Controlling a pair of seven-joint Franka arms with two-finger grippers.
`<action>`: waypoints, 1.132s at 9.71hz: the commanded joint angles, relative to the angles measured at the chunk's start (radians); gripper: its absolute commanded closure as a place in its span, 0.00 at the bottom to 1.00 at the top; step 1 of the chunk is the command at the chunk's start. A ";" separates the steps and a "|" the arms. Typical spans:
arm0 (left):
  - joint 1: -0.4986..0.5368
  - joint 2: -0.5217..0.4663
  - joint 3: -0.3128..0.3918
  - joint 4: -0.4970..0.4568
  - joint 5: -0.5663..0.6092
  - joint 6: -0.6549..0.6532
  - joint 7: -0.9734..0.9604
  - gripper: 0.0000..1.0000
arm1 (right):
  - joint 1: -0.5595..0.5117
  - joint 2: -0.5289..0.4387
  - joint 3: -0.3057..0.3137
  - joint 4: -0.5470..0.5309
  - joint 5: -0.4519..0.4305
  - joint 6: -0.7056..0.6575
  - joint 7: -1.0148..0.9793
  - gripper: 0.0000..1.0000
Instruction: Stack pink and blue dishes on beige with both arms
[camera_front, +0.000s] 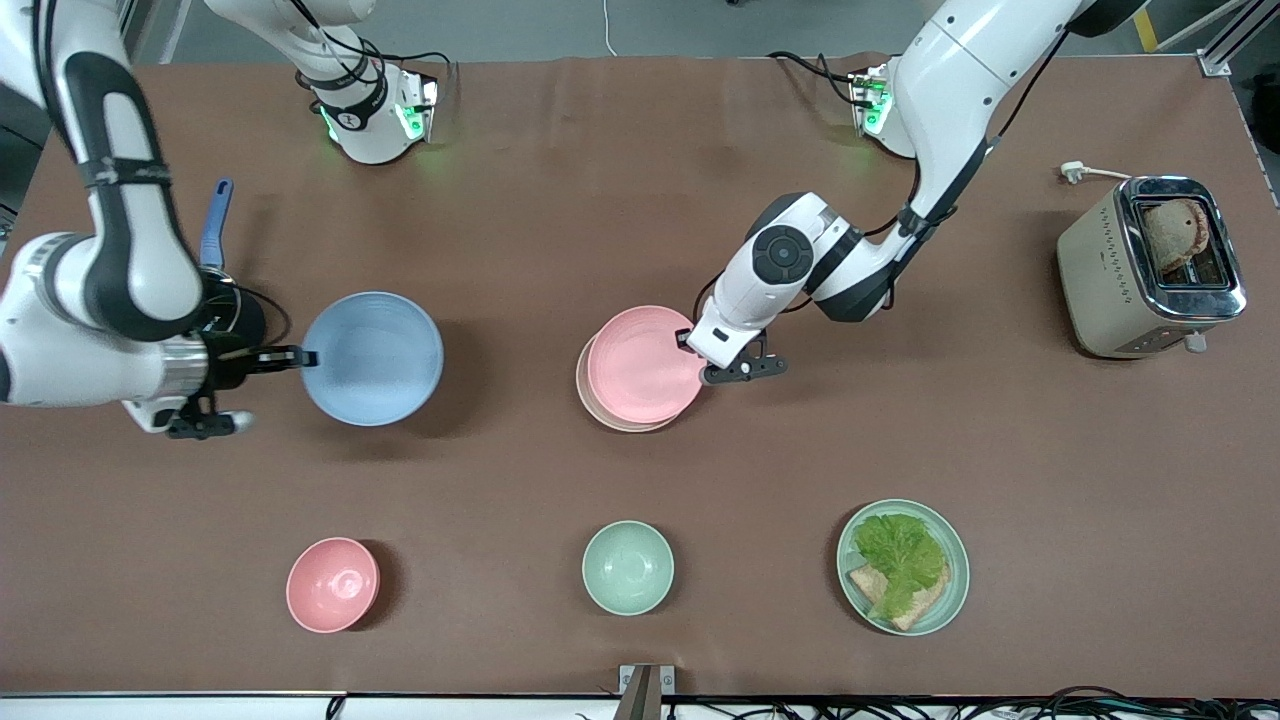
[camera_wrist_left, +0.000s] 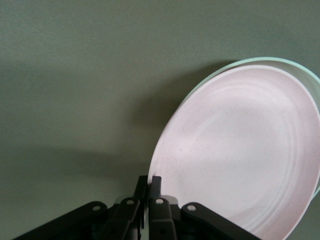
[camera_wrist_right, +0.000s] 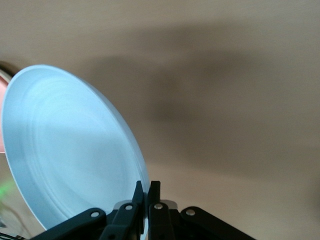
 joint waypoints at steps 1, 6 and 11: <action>-0.029 0.068 0.011 0.058 0.031 0.007 -0.045 0.58 | 0.005 -0.035 0.127 -0.019 0.017 0.035 0.183 0.99; 0.124 -0.149 0.014 0.302 0.032 -0.458 0.022 0.00 | 0.033 -0.017 0.376 -0.126 0.028 0.350 0.413 0.98; 0.348 -0.376 0.002 0.509 0.005 -0.859 0.480 0.00 | 0.171 0.094 0.412 -0.127 0.032 0.549 0.533 0.96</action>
